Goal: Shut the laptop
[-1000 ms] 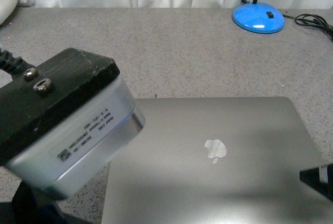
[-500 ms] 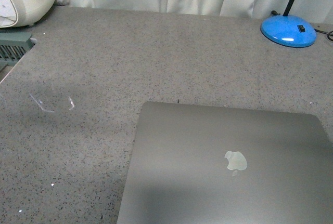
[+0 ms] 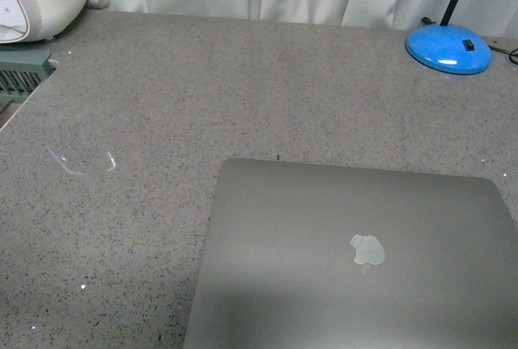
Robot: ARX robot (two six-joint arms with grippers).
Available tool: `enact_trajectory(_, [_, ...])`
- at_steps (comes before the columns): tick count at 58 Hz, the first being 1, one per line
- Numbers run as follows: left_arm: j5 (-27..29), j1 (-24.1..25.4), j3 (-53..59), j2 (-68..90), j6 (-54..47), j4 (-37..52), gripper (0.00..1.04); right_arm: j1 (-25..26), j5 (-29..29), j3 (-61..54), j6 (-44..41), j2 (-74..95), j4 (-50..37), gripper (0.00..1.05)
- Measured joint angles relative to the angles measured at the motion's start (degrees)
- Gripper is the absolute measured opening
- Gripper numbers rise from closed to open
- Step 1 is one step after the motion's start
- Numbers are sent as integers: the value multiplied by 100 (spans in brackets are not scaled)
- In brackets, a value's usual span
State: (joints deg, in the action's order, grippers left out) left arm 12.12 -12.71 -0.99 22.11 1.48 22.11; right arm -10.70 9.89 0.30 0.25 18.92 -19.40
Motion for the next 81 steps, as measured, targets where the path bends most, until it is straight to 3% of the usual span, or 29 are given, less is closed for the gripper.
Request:
enact_trajectory(7, [-334,345,0,-437,-63,-424,4,286,-243,0,-2,-278,363,1])
enact_trajectory(12, [-468,487,0,-625,-85,-612,4,809,-925,0,-7,-542,573,1])
enact_trajectory(16, [-1084,946,0,-831,-105,-820,4,1005,-953,0,-4,-675,682,1])
enact_trajectory(20, [-1132,1233,0,-981,-103,-957,4,1058,-968,0,-4,-787,815,1])
enact_trajectory(25, [-1211,1248,0,-1117,-105,-1095,4,1060,-981,0,-4,-901,944,1])
enact_trajectory(32, [-1198,1257,0,-1432,-105,-1447,4,1062,-981,7,-7,-1714,1893,1])
enact_trajectory(36, [-1211,1261,-2,-1937,-107,-2107,4,1062,-988,7,-7,-1843,1915,1])
enact_trajectory(50, [-1211,1261,0,-2181,-105,-2199,6,1062,-986,7,-13,-1867,1939,1])
enact_trajectory(65, [-1211,1261,-2,-2188,-105,-2199,53,1062,-988,7,-17,-1858,1941,45])
enact_trajectory(74, [-1211,1261,-2,-2188,-105,-2199,85,1062,-988,7,-17,-1867,1941,77])
enact_trajectory(79, [-1211,1261,-2,-2188,-105,-2199,99,1062,-988,7,-17,-1867,1941,91])
enact_trajectory(81, [-1211,1261,-2,-2188,-120,-2199,100,1062,-988,7,-15,-1867,1941,97])
